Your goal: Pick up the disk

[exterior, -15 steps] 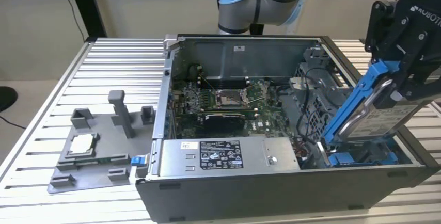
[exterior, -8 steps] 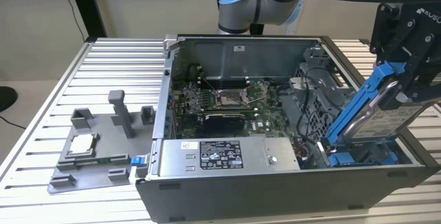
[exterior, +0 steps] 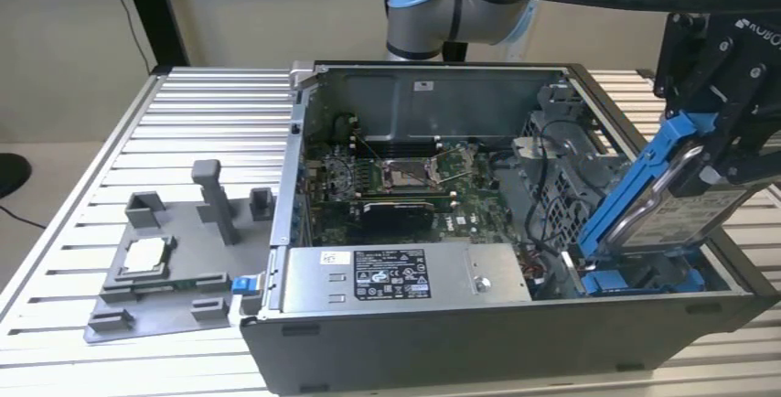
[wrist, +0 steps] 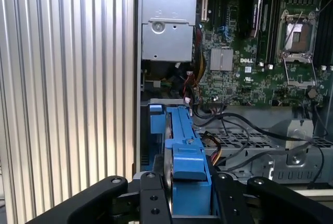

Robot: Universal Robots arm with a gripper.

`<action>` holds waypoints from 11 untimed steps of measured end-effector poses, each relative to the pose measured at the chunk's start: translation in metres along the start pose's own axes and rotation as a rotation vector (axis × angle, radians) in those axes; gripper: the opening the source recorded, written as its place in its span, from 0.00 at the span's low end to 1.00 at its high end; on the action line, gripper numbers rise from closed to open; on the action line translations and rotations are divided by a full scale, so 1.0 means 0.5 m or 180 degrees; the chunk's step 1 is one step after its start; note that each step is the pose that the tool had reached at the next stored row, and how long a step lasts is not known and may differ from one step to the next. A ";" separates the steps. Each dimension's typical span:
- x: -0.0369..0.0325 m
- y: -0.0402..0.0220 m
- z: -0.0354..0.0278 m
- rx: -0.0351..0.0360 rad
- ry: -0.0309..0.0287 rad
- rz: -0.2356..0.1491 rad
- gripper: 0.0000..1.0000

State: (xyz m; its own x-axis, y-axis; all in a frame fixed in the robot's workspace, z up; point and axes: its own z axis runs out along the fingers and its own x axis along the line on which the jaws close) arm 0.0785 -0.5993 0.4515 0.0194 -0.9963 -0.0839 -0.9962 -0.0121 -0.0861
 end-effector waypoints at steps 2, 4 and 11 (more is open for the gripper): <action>0.000 -0.001 0.003 0.0002 0.0003 0.0026 0.00; 0.001 -0.001 0.005 0.0008 0.0007 0.0088 0.00; 0.001 -0.001 0.009 0.0012 0.0013 0.0146 0.00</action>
State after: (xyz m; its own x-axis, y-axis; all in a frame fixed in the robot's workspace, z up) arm 0.0792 -0.5993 0.4468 -0.0268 -0.9961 -0.0838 -0.9957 0.0340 -0.0861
